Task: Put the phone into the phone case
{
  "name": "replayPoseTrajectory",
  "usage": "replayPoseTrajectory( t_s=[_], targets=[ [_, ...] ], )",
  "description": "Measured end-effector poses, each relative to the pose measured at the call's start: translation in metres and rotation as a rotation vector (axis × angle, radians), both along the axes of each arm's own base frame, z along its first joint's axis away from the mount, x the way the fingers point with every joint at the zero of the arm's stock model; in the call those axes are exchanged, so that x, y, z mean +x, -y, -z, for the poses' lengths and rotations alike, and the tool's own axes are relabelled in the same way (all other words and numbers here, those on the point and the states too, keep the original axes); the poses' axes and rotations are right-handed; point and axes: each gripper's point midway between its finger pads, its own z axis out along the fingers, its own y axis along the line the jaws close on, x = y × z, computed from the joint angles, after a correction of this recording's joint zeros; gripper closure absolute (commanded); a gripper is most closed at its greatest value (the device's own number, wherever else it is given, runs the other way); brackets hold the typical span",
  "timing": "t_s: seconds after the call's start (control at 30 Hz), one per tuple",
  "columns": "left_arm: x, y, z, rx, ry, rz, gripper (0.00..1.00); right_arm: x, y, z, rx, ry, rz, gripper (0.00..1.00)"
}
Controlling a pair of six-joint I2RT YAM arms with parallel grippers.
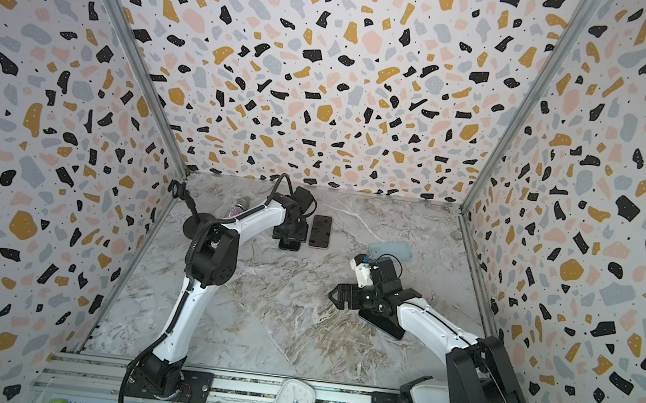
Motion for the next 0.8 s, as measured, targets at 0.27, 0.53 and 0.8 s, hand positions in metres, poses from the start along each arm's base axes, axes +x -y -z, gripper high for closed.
replayPoseTrajectory(
  t_s=[0.27,0.53,0.8],
  targets=[
    [0.004,-0.002,0.001,-0.016,-0.004,-0.006,0.56,0.001,0.000,0.003,-0.001,-0.011,0.003,0.00],
    [0.004,-0.002,0.000,-0.021,-0.008,-0.004,0.25,0.020,0.004,-0.008,-0.002,0.002,0.042,0.03],
    [-0.001,-0.002,-0.027,-0.061,0.010,0.007,0.14,0.055,0.012,-0.038,-0.003,0.066,0.106,0.05]
  ],
)
